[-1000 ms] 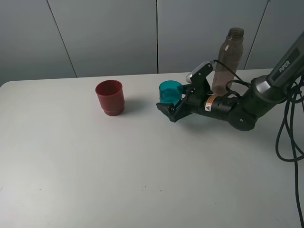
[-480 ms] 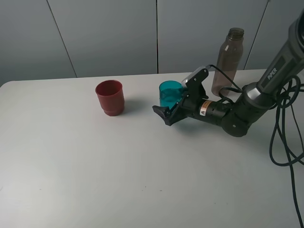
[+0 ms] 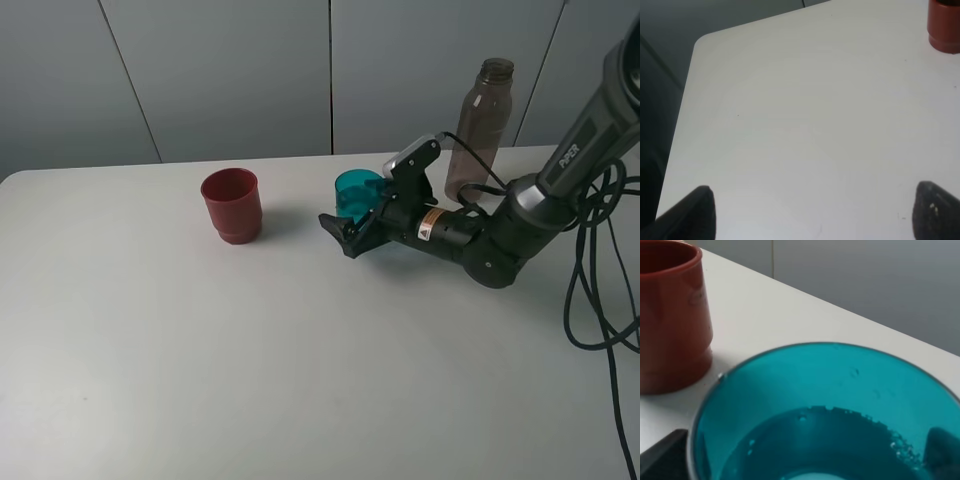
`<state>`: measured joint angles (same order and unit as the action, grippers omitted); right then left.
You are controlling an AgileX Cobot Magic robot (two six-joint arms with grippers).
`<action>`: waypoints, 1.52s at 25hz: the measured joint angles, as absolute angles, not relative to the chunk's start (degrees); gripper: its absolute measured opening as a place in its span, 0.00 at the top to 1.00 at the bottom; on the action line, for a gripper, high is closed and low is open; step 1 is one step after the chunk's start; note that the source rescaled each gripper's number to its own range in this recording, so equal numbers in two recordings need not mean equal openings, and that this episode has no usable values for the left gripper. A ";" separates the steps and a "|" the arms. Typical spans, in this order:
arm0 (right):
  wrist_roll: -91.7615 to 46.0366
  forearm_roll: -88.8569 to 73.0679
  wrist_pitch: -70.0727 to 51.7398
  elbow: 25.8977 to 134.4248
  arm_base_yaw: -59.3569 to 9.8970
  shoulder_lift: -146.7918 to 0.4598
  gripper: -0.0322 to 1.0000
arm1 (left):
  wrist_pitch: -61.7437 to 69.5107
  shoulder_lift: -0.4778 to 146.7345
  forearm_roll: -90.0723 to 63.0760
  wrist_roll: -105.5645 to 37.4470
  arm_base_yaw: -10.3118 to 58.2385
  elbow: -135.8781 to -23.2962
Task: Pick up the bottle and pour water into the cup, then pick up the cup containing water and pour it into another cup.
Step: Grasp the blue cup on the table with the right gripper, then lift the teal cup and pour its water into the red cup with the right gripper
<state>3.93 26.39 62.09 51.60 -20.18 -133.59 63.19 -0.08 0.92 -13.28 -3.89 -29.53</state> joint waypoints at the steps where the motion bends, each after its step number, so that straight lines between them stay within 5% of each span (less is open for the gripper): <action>1: 3.93 26.39 62.09 51.99 -20.17 -133.69 0.00 | 63.19 -0.08 0.92 -13.28 -3.89 -29.53; 17: 6.21 26.19 62.23 53.58 -20.70 -135.12 0.00 | 63.19 -0.08 0.92 -13.28 -3.89 -29.53; 18: 6.21 26.14 62.23 53.58 -20.70 -135.12 0.05 | 63.19 -0.08 0.92 -13.28 -3.89 -29.53; 19: 6.21 26.02 62.23 53.58 -20.70 -135.12 0.20 | 63.19 -0.08 0.92 -13.28 -3.89 -29.53; 21: 6.09 25.86 62.23 53.58 -20.70 -135.12 0.75 | 63.19 -0.08 0.92 -13.28 -3.89 -29.53; 22: 6.25 25.71 62.23 53.58 -20.70 -135.12 0.93 | 63.19 -0.08 0.92 -13.28 -3.89 -29.53; 38: 13.55 25.37 57.45 53.58 -21.66 -131.80 0.92 | 63.19 -0.08 0.92 -13.40 -3.89 -29.53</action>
<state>13.55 25.37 57.45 53.58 -21.66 -131.80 63.19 -0.08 0.92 -13.40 -3.89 -29.53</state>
